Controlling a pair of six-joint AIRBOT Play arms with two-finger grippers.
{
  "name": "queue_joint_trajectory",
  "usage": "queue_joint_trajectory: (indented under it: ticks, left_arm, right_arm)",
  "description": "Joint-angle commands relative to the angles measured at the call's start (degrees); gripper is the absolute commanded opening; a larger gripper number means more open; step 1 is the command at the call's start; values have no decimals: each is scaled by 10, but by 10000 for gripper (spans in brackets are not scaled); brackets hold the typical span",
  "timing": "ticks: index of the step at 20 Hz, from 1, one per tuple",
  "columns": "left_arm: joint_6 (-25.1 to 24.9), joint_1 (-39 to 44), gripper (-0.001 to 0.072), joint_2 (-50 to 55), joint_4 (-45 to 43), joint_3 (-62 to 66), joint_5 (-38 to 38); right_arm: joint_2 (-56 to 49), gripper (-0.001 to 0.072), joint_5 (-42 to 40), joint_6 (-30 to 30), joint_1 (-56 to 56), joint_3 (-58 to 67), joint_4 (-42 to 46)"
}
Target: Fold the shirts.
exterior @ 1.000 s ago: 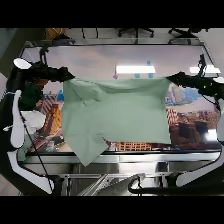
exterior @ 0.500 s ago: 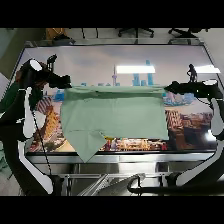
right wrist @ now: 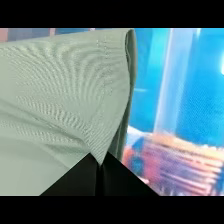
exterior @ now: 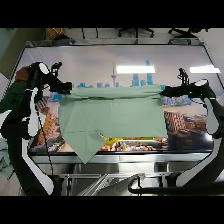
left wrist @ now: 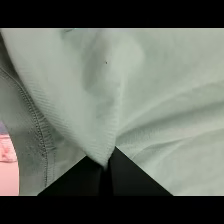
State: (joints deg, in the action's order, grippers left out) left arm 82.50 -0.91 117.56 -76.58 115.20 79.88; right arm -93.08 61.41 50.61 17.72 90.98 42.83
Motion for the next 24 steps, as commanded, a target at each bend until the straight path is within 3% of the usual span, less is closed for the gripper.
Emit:
queue_joint_trajectory:
  ticks: [1, 2, 3, 6, 7, 8, 10, 16, 18, 24]
  left_arm:
    - [3, 3, 33, 2, -13, 1, 39]
    - [7, 3, 345, 2, -13, 1, 55]
    - [19, 3, 600, 1, -14, 1, 71]
    - [53, -10, 609, -20, -14, -2, 149]
    - [60, -16, 608, -36, -14, -17, 173]
    - [61, -23, 602, -59, -14, -48, 189]
    - [61, -33, 602, -138, -14, -174, 184]
    - [95, -65, 603, -477, -11, -697, 5]
    - [90, -85, 603, -572, 42, -826, -73]
    - [-28, -96, 602, -636, 297, -993, -252]
  right_arm:
    - [0, 35, 8, 7, -11, 1, 13]
    - [2, 152, 12, 15, -14, 1, 13]
    - [10, 269, 23, 20, -14, 2, 14]
    - [65, 313, 47, 48, 0, 2, 52]
    - [89, 413, 64, 76, 10, 1, 82]
    - [106, 437, 92, 93, 20, -1, 106]
    - [137, 434, 156, 113, 45, -24, 138]
    - [228, 434, 179, 144, 101, -209, 140]
    - [239, 436, 171, 160, 100, -242, 140]
    - [239, 442, 171, 171, 100, -287, 124]
